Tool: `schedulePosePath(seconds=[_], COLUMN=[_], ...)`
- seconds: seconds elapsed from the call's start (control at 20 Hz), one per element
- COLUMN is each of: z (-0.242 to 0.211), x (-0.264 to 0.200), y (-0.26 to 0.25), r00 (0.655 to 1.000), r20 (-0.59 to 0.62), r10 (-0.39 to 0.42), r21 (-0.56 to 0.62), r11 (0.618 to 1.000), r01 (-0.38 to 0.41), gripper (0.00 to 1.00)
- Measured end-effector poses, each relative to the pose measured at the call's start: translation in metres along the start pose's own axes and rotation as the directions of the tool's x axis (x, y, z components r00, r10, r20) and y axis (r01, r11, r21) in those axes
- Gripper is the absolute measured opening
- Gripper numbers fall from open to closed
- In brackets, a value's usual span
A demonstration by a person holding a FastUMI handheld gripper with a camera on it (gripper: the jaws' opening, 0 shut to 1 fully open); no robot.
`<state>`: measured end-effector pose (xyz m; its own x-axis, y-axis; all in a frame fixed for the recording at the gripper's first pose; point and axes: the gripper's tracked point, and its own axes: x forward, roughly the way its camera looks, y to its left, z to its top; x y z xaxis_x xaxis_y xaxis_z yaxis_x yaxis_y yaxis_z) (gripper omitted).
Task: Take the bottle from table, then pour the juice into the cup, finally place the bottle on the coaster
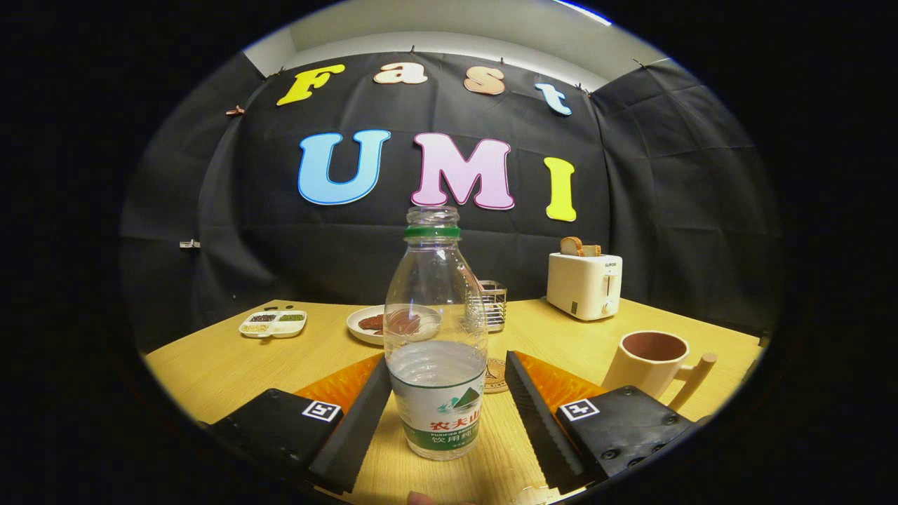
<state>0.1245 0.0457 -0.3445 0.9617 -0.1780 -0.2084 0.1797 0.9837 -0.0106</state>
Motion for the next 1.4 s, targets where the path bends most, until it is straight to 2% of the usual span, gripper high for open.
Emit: schedulePosePath(seconds=[0.25,0.3,0.4,0.65,0.85,1.25,1.4], z=[-0.008,-0.008,-0.008,0.006,0.026,0.045,0.051], x=[0.005,0.007,0.01,0.007,0.002,-0.008,-0.009], y=[0.0,0.001,-0.001,-0.004,-0.013,-0.021,-0.025], r00=[1.0,1.0,1.0,0.999,0.999,0.996,0.996], r20=[-0.014,-0.018,-0.024,-0.043,-0.042,-0.091,-0.086], r10=[0.007,0.013,0.005,-0.011,-0.031,0.001,0.015], r21=[-0.007,0.0,0.01,0.035,0.127,0.392,0.509], r11=[1.0,1.0,1.0,0.999,0.991,0.919,0.86], r01=[-0.007,-0.013,-0.005,0.013,0.036,0.035,0.031], gripper=[0.97,0.93,0.77,0.75,0.75,0.75,0.75])
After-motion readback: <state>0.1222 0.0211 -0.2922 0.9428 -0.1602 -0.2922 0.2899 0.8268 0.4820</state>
